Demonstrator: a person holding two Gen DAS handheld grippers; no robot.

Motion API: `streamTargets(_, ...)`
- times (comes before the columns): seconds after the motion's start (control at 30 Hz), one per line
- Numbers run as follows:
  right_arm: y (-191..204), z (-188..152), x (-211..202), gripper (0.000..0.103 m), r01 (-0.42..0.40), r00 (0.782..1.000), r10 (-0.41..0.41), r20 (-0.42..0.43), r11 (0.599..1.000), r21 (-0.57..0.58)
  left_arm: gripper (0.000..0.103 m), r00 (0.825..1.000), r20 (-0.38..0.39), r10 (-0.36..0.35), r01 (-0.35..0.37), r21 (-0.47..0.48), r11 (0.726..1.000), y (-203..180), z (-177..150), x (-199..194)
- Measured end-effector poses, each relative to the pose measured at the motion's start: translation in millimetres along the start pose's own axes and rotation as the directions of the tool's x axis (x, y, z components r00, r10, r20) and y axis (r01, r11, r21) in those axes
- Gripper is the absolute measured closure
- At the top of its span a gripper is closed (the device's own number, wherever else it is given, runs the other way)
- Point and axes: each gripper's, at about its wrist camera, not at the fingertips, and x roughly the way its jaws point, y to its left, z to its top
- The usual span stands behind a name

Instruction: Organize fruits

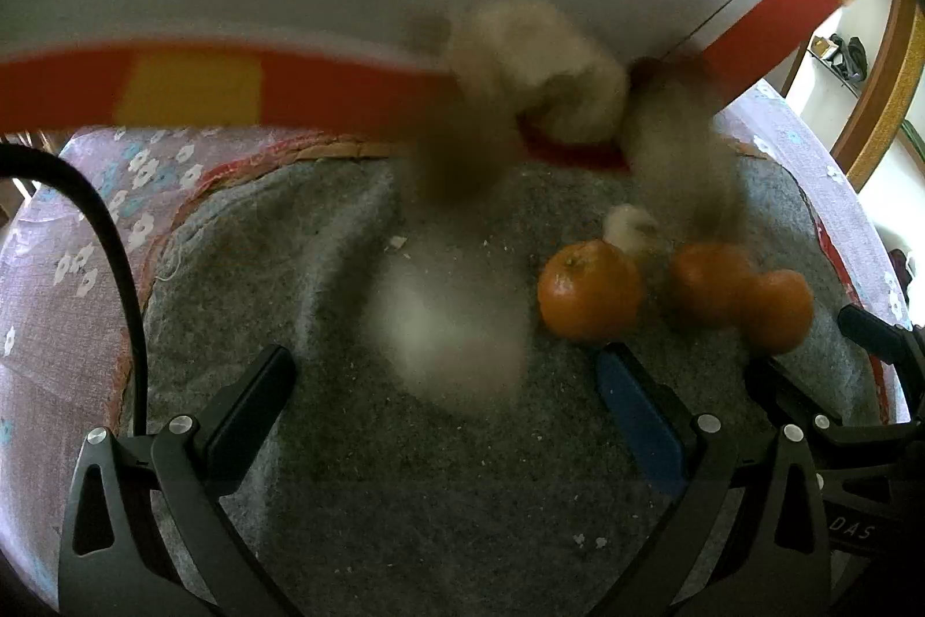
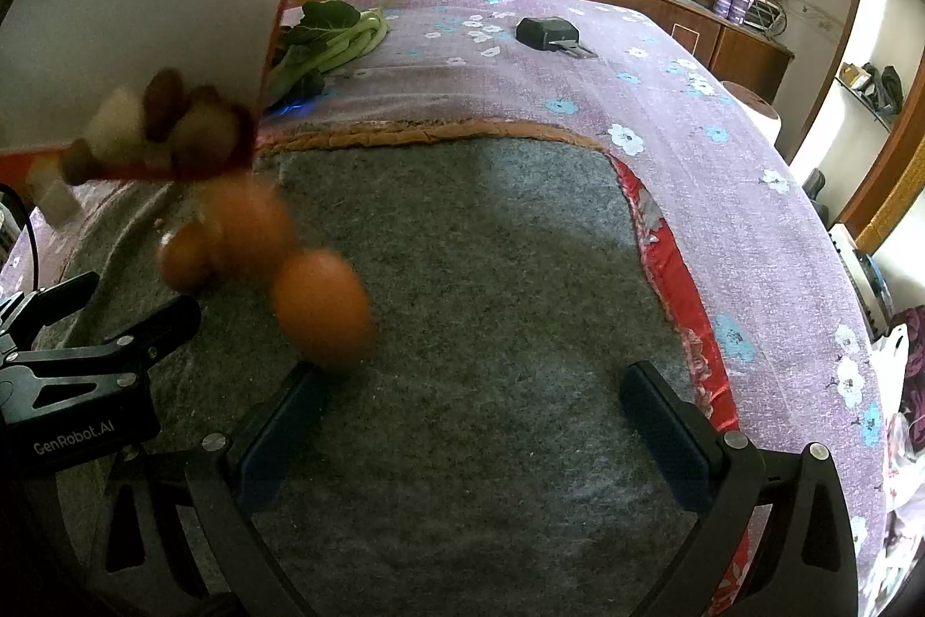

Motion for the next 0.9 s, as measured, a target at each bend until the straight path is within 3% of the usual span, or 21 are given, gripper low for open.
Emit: streamTargets(0.9, 0.6, -0.8, -0.1, 0.0, 0.0, 1.0, 0.0, 0.001, 1.0, 0.001, 0.0, 1.0, 0.002, -0.001, 0.001, 0.0, 1.0, -0.3, -3.4, 1.6)
